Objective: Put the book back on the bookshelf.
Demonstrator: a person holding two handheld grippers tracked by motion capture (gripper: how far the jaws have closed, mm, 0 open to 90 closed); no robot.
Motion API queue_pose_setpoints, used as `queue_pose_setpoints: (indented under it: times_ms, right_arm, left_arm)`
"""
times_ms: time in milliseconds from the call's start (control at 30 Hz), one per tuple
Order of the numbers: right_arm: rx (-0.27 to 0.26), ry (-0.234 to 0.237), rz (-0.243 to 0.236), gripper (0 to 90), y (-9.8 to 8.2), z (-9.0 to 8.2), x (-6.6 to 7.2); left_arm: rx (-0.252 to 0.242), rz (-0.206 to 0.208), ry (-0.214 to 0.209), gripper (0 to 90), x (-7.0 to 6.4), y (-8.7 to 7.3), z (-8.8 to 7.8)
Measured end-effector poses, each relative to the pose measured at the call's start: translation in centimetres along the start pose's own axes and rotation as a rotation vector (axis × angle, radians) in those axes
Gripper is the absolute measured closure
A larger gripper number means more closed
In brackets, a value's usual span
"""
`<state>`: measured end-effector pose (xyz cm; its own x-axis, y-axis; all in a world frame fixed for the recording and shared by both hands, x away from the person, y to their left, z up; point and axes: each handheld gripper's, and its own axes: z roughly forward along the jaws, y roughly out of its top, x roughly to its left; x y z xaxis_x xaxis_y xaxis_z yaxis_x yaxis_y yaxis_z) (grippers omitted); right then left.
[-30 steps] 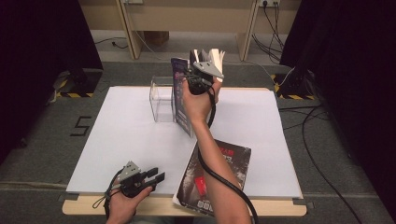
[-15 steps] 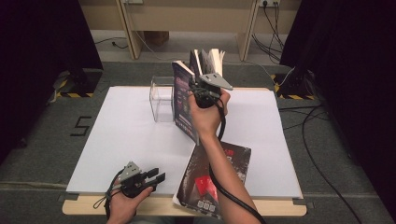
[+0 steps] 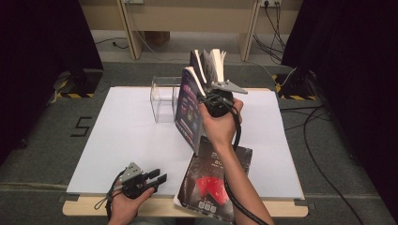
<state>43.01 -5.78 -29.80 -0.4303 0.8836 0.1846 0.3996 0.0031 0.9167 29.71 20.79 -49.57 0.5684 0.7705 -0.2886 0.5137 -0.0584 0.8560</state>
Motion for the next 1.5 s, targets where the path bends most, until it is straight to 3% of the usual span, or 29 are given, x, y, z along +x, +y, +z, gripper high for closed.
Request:
queue_pose_setpoints:
  times_ms: [333, 433, 567, 667, 867, 1167, 1267, 1500]
  right_arm:
    - [0.045, -0.017, 0.004, 75.0, -0.3, -0.3, -0.3]
    - [0.06, -0.005, 0.004, 72.6, -0.1, 0.0, -0.4]
    - [0.069, -0.012, -0.028, 67.1, -0.2, 0.0, -0.2]
    - [0.073, -0.008, -0.049, 59.0, -0.3, 0.2, -0.1]
    - [0.09, -0.005, -0.043, 56.7, 0.0, 0.6, -0.3]
    - [0.103, -0.007, -0.046, 66.3, 0.2, 0.6, -0.5]
    - [0.113, 0.007, -0.029, 76.9, 0.4, 0.6, -0.6]
    - [0.144, -0.011, -0.008, 81.0, 0.9, 0.8, -0.9]
  left_arm:
    - [0.005, 0.004, -0.003, 57.9, 0.0, 0.0, 0.0]
    - [0.002, 0.001, -0.004, 57.9, 0.0, 0.0, 0.0]
    - [0.001, 0.001, -0.002, 58.0, 0.0, 0.0, 0.0]
    - [0.009, 0.0, -0.009, 58.6, -0.1, 0.0, 0.1]
    - [0.007, -0.002, -0.009, 58.6, -0.1, 0.0, 0.1]
    - [0.009, 0.001, -0.008, 58.4, -0.1, 0.0, 0.1]
    - [0.01, 0.001, -0.008, 58.3, -0.1, 0.0, 0.1]
    - [0.01, 0.001, -0.007, 57.9, -0.1, 0.0, 0.1]
